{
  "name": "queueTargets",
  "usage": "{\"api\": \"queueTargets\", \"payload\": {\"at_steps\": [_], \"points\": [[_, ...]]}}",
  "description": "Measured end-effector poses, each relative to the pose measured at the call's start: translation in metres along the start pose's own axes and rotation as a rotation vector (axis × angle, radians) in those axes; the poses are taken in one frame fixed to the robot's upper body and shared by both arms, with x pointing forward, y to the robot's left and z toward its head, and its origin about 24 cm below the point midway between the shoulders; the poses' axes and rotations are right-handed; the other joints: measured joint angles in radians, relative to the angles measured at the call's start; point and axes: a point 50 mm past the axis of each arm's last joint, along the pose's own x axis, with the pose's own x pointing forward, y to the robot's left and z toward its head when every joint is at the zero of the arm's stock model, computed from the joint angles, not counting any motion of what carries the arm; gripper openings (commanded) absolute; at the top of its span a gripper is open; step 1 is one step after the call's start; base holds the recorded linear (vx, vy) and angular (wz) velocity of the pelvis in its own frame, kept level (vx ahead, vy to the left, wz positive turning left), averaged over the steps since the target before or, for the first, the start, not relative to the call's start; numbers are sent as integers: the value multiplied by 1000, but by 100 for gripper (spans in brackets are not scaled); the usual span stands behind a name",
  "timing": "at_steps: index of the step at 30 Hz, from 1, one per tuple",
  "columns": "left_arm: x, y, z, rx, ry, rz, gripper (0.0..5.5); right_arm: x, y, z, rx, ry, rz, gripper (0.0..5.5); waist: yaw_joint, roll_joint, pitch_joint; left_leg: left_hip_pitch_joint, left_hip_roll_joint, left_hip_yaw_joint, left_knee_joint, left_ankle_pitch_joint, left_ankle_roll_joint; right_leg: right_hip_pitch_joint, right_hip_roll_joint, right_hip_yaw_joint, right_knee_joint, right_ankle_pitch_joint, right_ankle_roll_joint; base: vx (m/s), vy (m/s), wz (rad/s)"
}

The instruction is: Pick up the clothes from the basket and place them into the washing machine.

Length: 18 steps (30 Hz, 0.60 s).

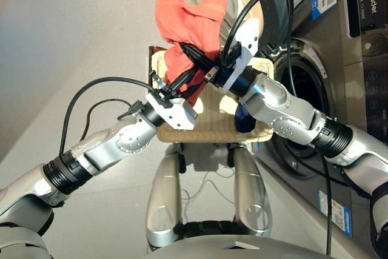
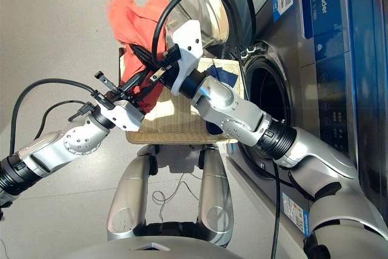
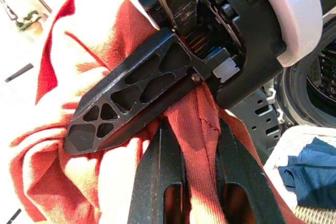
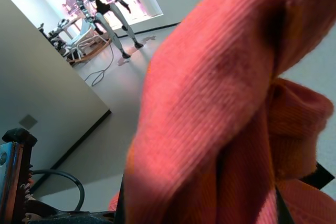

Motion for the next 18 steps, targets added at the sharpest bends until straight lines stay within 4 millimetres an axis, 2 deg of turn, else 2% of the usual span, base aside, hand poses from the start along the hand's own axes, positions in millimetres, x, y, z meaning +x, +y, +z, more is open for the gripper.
{"api": "queueTargets", "payload": {"at_steps": [1, 5, 9, 13, 18], "points": [[-1, -1, 0, -5, 1, 1, 550, 0, -1, 2, -9, -7, -9, 0, 0, 0, 0, -1, 0, 0, 0, 0, 0, -1, 0, 0, 1, -1, 0, 0, 0, 0], [-4, 5, 3, -17, 0, 61, 550, -7, -10, 2, -61, -7, -58, 0, 3, 0, 0, -8, 0, -2, 1, 1, 2, -9, 0, -1, 6, -4, -2, 0, 0, 0], [-5, 15, 2, -10, 7, 154, 550, -31, -24, -10, -32, -71, -269, 0, 2, 1, 0, -9, -2, -3, 5, 1, 2, -10, -2, -1, 9, -8, -1, 0, 0, 0], [-12, 14, -3, -29, 46, 219, 550, -68, -38, -32, -45, -65, -516, 0, -2, 1, 1, -9, -1, -2, 5, 0, 1, -10, 0, -1, 10, -9, -1, 0, 0, 0], [-23, 8, -8, -60, 95, 264, 550, -119, -55, -76, -103, 112, -764, 0, -3, 2, 1, -9, -1, -5, 10, -4, -4, -10, -2, -2, 20, -13, -1, 0, 0, 0]]}}
